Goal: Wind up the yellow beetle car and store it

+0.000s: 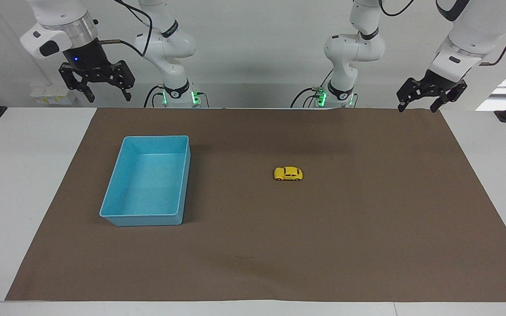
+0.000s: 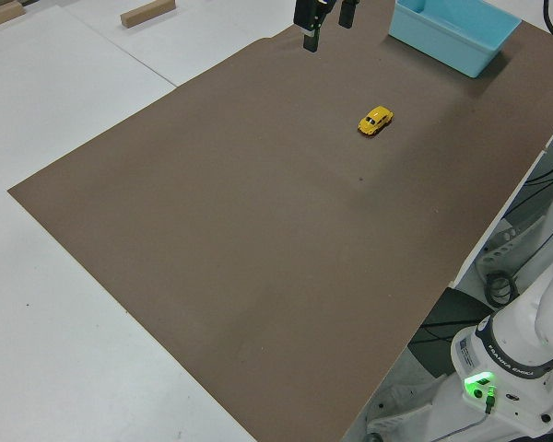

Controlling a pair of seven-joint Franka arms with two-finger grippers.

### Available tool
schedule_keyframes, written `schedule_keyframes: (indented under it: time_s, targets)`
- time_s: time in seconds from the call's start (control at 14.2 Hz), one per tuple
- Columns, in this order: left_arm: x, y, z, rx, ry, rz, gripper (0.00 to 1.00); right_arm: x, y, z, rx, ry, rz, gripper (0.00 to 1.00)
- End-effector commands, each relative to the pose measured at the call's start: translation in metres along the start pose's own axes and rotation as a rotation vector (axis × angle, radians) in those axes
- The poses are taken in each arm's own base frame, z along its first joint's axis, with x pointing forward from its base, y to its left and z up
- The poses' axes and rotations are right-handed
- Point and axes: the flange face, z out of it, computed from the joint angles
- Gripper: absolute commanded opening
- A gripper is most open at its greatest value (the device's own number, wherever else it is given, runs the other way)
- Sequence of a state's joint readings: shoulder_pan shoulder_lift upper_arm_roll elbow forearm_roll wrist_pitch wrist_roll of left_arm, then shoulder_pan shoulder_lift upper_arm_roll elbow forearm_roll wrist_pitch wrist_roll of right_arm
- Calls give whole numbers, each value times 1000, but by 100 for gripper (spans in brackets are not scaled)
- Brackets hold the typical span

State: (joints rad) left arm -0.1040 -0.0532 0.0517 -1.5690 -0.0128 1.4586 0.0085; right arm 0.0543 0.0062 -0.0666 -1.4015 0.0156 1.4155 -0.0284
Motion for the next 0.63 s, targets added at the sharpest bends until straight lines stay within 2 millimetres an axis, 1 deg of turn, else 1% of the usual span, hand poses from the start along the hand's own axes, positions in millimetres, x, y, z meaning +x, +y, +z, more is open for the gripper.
schedule_keyframes:
  time_s: [0.0, 0.28, 0.56]
  targets:
    - [-4, 4, -6, -4, -9, 12, 100, -4, 3, -5, 18, 7, 18, 100]
    - [-4, 6, -6, -7, -9, 13, 100, -4, 3, -5, 18, 7, 18, 100]
    - [-4, 1, -5, -8, -7, -1, 100, -4, 3, -5, 18, 7, 18, 100]
